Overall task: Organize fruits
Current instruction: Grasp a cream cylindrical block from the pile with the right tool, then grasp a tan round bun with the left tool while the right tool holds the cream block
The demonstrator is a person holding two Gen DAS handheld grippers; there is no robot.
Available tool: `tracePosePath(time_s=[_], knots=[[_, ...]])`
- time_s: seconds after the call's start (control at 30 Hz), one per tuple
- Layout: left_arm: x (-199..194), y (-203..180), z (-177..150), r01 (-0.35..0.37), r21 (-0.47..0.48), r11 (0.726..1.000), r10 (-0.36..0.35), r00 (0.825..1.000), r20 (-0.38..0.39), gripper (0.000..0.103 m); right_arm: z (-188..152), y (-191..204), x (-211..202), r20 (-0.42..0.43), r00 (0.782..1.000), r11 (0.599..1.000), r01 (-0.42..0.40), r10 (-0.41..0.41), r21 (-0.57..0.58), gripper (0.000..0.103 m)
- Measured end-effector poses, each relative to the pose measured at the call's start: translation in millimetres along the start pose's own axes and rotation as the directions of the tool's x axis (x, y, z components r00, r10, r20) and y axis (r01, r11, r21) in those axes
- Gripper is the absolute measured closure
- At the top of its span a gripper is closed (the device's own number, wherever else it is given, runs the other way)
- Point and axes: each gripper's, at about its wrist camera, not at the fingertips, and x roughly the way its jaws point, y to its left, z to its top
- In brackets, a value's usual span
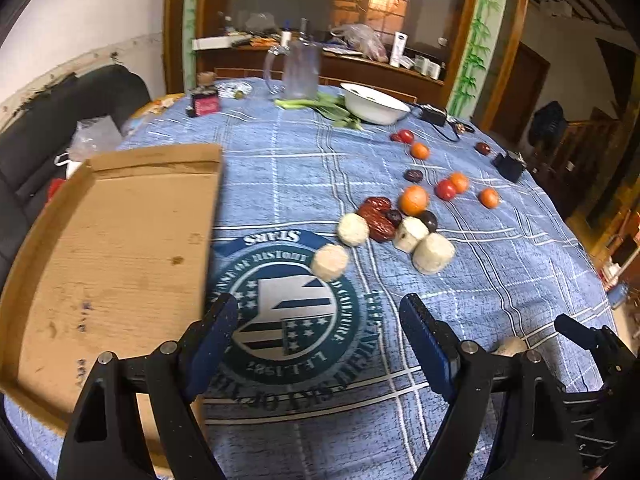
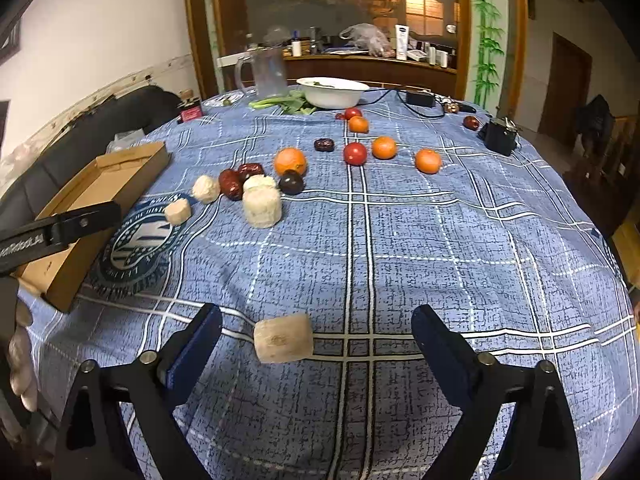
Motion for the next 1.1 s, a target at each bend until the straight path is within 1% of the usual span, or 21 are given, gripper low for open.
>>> tracePosePath(time_s=[0.1,0.17,0.3,0.4,0.5,0.57,0.63,0.73,0.83,0.9,0.93,1.07,1.1], knots=[[7.6,-6.0,4.1,-0.006,0.026,1.0,0.006,1.0,-0.011,0.022,-3.9,-0.4,-0.4,-0.009,1.0,1.0,-0.006,0.006,-0.021,0.018],[10.8,-9.3,5.8,-0.005,0.04,0.999,0.006,1.0,-0.015,0.022,-6.9,-1.9,-0.9,-0.013,1.0,1.0,-0.014,0.013,-0.027,0.018],[23.7,-12.7,8.8,0.007,0.051,0.999,-0.005,0.999,-0.046,0.022,-11.7,-4.1,1.5,-0.026,1.0,0.999,-0.019,0.018,-0.034,0.019],[32.3,-12.7,11.0,0.006,0.045,0.999,-0.002,0.997,-0.074,0.022,-12.3,-4.9,5.7,-0.04,0.999,0.999,-0.029,0.028,-0.024,0.022],[35.6,-18.1,14.2,0.014,0.055,0.998,-0.01,0.997,-0.079,0.022,-8.8,-5.3,8.9,-0.049,0.997,0.998,-0.059,0.059,-0.009,0.026],[36.9,-25.5,16.4,0.025,0.075,0.997,-0.019,0.997,-0.078,0.022,-6.5,-3.7,12.8,-0.06,0.995,0.997,-0.074,0.074,-0.008,0.031],[40.2,-36.0,20.9,0.047,0.097,0.994,-0.04,0.996,-0.08,0.022,-5.2,-1.6,20.4,-0.09,0.992,0.996,-0.085,0.084,-0.007,0.046],[47.7,-52.2,27.4,0.081,0.123,0.989,-0.071,0.994,-0.081,0.022,-5.2,-1.0,22.7,-0.103,0.986,0.991,-0.131,0.132,0.018,0.059],[60.7,-69.0,32.5,0.11,0.142,0.984,-0.097,0.991,-0.093,0.024,-4.0,0.7,21.7,-0.105,0.984,0.99,-0.142,0.143,0.014,0.063],[72.3,-79.1,34.8,0.127,0.149,0.981,-0.11,0.987,-0.116,0.029,-3.6,-0.3,21.2,-0.103,0.983,0.989,-0.148,0.149,0.019,0.064],[77.4,-83.0,35.3,0.131,0.151,0.98,-0.113,0.986,-0.126,0.03,-3.6,-1.4,20.9,-0.103,0.983,0.988,-0.152,0.154,0.022,0.065],[101.3,-95.3,35.1,0.129,0.157,0.979,-0.102,0.98,-0.174,0.03,-3.8,-3.8,22.0,-0.107,0.979,0.985,-0.172,0.175,0.035,0.065],[105.5,-97.0,33.8,0.126,0.161,0.979,-0.096,0.979,-0.181,0.032,-3.9,-3.9,22.8,-0.108,0.978,0.984,-0.177,0.18,0.037,0.065]])
